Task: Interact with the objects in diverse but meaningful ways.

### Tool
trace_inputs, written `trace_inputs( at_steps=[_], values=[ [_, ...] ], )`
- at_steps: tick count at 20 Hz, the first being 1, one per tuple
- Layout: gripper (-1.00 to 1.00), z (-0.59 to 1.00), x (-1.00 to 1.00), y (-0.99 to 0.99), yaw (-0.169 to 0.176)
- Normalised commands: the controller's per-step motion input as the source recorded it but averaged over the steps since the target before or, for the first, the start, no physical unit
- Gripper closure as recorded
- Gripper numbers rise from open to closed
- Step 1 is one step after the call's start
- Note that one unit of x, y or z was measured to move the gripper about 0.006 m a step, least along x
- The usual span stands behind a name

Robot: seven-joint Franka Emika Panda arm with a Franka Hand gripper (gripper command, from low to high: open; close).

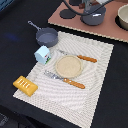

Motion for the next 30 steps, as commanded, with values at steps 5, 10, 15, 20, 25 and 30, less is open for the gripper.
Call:
trace_inputs(
  at_steps=[5,10,15,20,25,30],
  values=[
    [1.0,-0.21,-0.14,0.81,0.002],
    [1.0,-0.15,-0.01,0.74,-0.033],
    [1.0,-0.09,0.02,0.45,-0.095],
    [1.0,-0.03,0.19,0.25,-0.111],
    [1.0,-0.03,0.21,0.19,-0.092],
    [1.0,-0.01,0.33,0.28,-0.081]
  ],
)
